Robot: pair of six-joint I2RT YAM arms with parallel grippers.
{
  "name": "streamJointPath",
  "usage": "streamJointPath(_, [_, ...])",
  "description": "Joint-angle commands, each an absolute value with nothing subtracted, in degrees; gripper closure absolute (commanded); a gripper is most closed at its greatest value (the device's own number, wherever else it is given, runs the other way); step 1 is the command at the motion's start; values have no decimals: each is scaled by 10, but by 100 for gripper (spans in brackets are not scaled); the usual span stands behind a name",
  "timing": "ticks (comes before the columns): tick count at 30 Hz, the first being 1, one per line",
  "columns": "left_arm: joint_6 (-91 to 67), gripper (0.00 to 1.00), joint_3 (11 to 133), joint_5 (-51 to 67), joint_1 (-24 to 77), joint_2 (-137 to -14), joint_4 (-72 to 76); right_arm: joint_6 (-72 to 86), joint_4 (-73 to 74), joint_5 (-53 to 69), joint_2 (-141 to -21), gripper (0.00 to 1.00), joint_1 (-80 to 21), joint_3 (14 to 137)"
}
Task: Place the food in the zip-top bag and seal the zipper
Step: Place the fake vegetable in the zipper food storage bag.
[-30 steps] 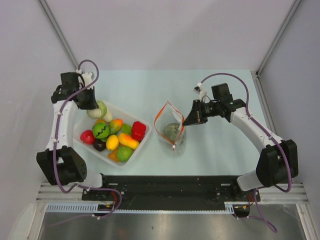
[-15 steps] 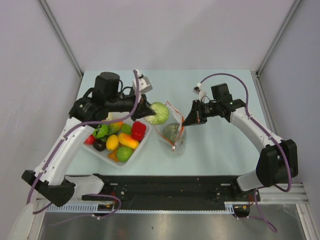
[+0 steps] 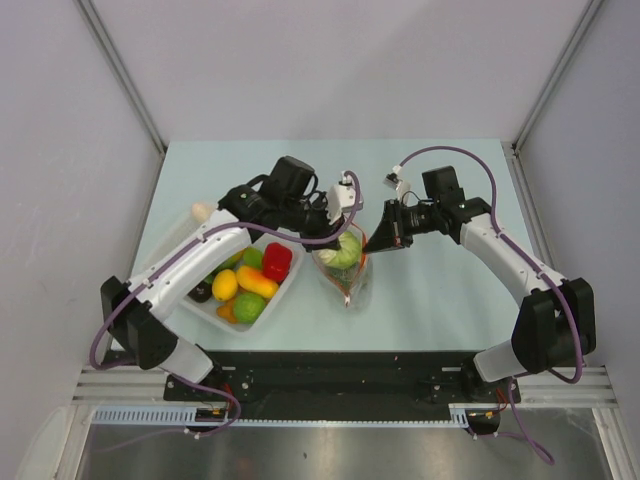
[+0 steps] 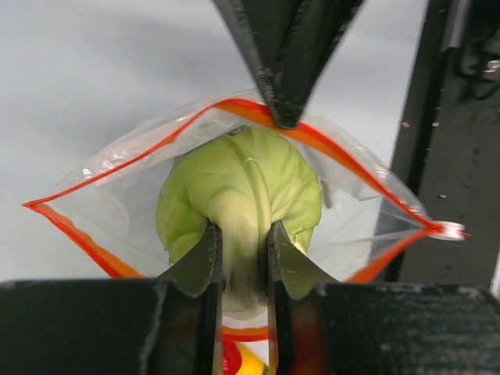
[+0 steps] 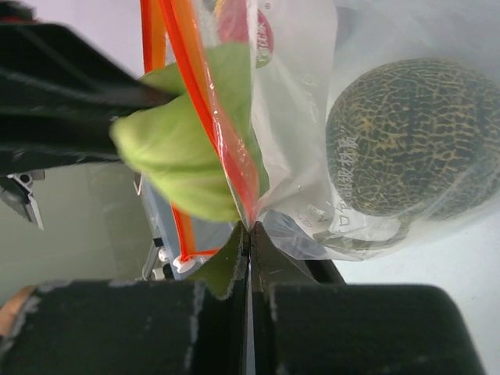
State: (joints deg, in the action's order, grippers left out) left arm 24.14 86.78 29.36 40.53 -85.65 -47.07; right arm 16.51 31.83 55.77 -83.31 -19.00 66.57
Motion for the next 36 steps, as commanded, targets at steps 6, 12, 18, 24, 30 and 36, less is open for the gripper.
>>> streamJointPath(6, [294, 100, 814, 94, 446, -842, -309, 156, 294, 637, -842, 100, -186, 691])
streamJointPath(12, [311, 96, 812, 48, 463, -880, -318, 173, 273, 671, -846, 100, -181, 691])
streamJointPath(18, [284, 63, 837, 1, 464, -920, -350, 192, 255, 696, -848, 100, -171, 686])
streamJointPath(24, [260, 24, 880, -32, 461, -928, -402, 217, 228, 706, -848, 100, -161, 679])
streamJointPath(30, [234, 0, 946, 74, 447, -861, -446, 207, 232, 684, -848, 100, -156, 671])
streamJointPath(36, [207, 0, 963, 212, 361, -783, -485, 199, 243, 671, -853, 100, -155, 665])
